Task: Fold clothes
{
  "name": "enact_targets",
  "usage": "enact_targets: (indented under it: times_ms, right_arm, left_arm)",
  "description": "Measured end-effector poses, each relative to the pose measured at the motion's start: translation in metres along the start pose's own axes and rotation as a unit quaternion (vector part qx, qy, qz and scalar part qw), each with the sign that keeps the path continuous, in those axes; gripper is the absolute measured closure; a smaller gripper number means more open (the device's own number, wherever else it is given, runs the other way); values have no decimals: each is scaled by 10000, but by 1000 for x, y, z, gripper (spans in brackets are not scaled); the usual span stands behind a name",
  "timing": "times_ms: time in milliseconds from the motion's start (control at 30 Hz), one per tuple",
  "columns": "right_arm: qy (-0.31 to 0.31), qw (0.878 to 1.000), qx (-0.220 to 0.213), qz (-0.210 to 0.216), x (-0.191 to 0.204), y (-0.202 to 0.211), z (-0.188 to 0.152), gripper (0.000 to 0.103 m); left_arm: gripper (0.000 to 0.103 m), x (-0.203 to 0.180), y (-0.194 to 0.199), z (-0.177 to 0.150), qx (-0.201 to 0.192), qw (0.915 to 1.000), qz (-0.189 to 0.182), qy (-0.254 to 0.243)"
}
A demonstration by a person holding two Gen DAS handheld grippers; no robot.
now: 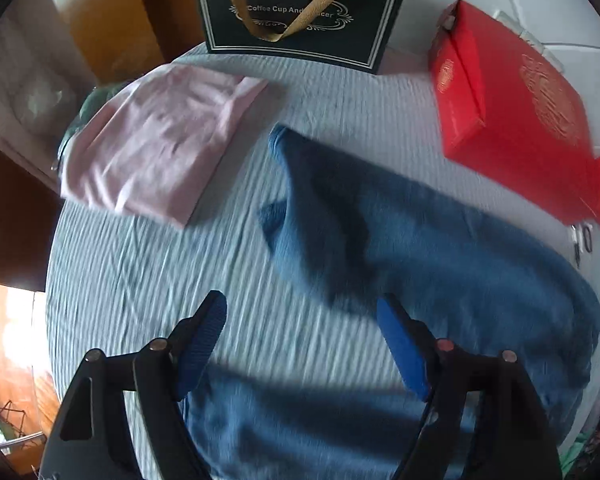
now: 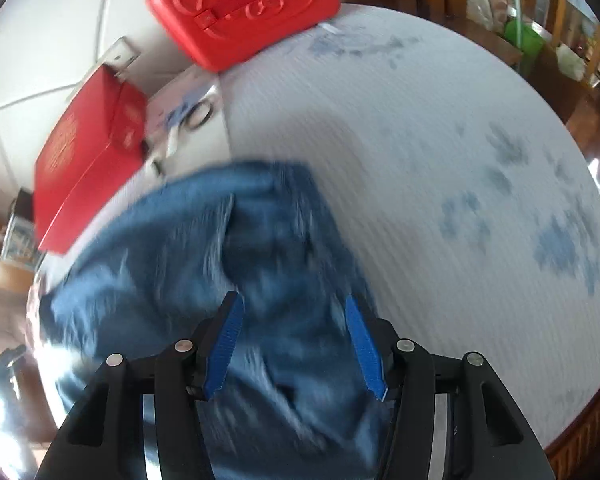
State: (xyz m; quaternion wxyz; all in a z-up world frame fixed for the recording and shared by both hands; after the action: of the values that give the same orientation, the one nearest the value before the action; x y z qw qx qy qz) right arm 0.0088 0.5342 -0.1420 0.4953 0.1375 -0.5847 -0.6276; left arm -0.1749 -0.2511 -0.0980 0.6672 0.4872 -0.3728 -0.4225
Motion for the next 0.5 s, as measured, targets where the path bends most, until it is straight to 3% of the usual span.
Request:
enact_targets:
  times_ms: [133, 267, 400, 500]
  right_arm:
    - [-160, 9998, 94, -71, 7, -20, 50, 47]
    - [-329, 9987, 292, -241, 8, -43, 91, 42]
    - [-464, 9957, 705, -372, 6, -74, 110, 36]
    - [-587, 9935, 945, -225, 8, -98, 111, 36]
  left_arm:
    - [26, -13, -40, 58, 280, 9994, 213, 0]
    - [26, -19, -73, 92, 494, 9980, 384, -97]
    - [26, -21, -106, 114, 766, 9962, 393, -140]
    - [26, -23, -123, 123, 810, 9959, 371, -168]
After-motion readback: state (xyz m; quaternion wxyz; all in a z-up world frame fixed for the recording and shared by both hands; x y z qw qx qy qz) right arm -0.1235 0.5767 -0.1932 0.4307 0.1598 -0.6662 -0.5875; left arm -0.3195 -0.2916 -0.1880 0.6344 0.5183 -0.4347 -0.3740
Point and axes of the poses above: each gripper's, at about its wrist camera, not at the fingertips, and y roughly against the way its jaws point, x to its left, z to its top, the point moved 1 cm from there along -y, roughly the way its jaws point, and after that the axes turned 7 degrees about z, right-handed, at the moved point
